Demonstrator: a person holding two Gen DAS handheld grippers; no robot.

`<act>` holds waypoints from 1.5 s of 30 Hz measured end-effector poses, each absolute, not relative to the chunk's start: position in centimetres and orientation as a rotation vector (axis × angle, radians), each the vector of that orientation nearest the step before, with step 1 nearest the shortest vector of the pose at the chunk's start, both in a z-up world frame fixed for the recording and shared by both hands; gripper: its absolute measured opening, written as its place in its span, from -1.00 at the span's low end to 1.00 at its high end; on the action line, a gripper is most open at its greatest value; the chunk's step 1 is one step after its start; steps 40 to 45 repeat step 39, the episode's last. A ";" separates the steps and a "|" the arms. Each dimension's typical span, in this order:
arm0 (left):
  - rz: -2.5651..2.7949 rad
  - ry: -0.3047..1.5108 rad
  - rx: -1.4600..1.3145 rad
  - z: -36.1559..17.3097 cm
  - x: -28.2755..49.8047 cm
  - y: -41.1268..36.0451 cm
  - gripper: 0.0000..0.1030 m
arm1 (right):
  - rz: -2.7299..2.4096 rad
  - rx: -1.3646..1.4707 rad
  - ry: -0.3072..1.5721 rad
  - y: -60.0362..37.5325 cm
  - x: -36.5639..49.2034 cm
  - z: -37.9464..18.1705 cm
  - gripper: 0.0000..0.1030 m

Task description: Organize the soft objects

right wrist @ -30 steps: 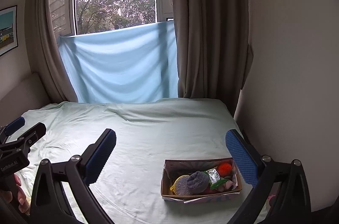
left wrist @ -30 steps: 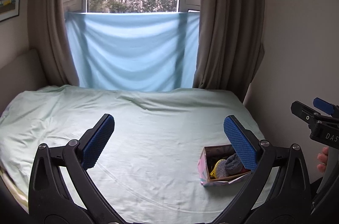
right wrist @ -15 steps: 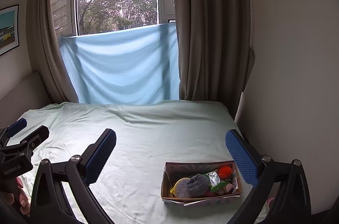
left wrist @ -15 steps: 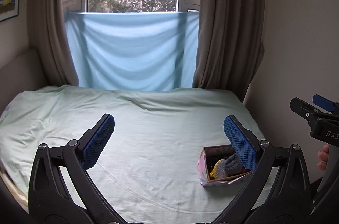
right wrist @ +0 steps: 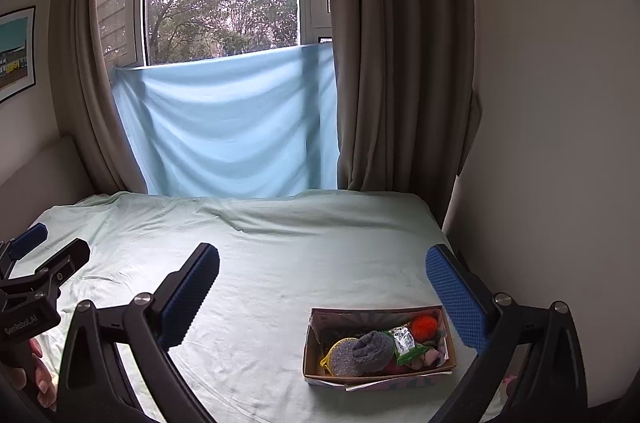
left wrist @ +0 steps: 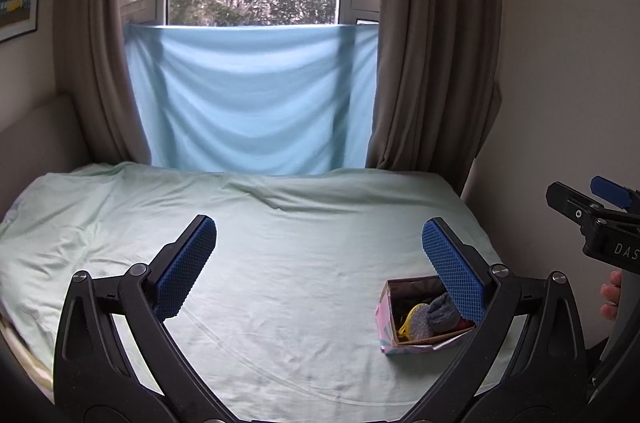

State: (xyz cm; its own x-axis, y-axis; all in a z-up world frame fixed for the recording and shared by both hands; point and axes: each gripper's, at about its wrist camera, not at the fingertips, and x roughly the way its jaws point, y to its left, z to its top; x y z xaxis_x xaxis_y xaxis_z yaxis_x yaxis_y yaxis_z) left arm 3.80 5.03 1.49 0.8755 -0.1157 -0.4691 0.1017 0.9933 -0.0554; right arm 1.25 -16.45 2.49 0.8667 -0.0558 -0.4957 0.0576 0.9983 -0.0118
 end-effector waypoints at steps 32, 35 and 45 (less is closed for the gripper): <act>-0.139 0.474 -0.058 2.1 4.6 5.6 0.99 | -0.072 -0.001 0.504 -16.7 1.9 2.8 1.00; -0.145 0.477 -0.084 2.2 5.0 6.1 0.99 | -0.077 -0.002 0.503 -16.8 2.2 2.9 1.00; -0.135 0.474 -0.091 2.1 5.4 6.5 0.99 | -0.086 -0.002 0.505 -16.9 2.7 2.9 1.00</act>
